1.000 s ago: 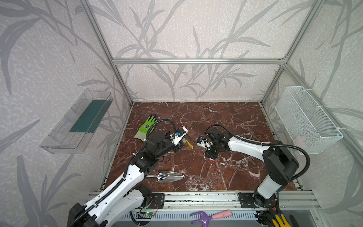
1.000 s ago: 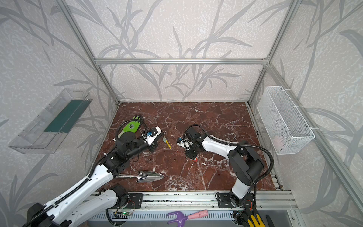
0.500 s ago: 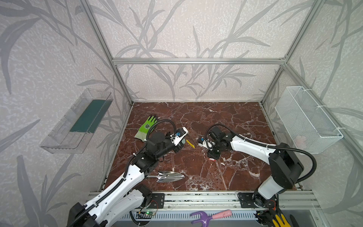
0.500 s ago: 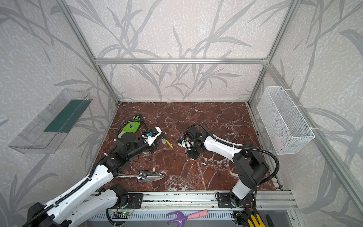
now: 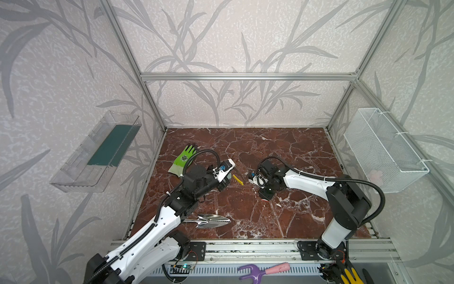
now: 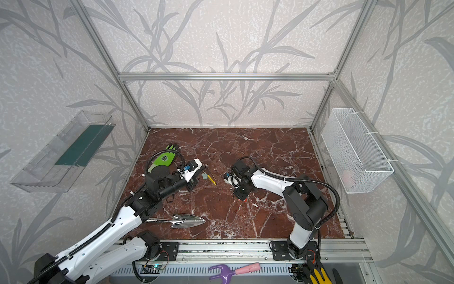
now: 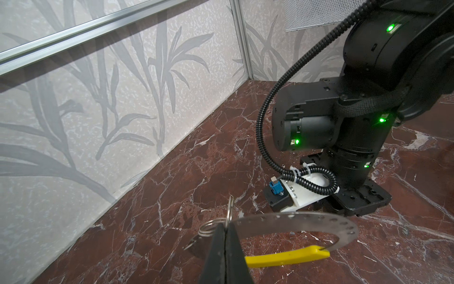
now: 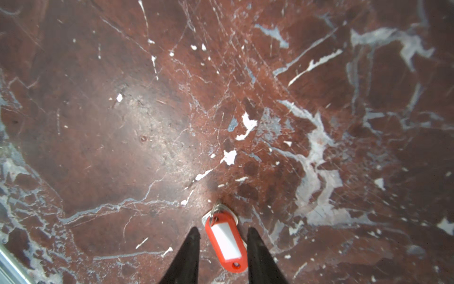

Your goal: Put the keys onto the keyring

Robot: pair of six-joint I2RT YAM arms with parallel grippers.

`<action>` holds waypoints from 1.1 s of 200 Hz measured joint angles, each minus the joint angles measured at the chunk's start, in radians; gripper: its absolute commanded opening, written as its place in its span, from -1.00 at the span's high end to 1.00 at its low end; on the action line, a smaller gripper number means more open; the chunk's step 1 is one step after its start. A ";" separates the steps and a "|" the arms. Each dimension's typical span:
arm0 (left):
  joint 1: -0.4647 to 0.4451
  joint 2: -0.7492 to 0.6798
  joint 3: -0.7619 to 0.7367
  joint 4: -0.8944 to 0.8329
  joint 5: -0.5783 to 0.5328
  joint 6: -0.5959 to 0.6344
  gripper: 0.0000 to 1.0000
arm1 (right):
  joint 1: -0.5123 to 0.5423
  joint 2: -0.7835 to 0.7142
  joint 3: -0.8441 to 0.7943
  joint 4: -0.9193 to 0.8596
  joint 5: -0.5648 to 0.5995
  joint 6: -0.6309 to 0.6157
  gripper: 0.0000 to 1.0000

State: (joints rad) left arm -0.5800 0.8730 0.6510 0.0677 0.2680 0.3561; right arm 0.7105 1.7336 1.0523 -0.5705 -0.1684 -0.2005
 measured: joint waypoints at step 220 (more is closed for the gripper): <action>-0.001 0.010 0.000 0.000 -0.015 0.003 1.00 | 0.006 0.063 0.042 -0.009 0.030 0.021 0.56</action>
State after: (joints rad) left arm -0.5808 0.8825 0.6510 0.0677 0.2527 0.3592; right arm 0.7166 1.7962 1.0939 -0.5797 -0.1383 -0.1799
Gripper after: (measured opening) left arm 0.048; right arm 0.221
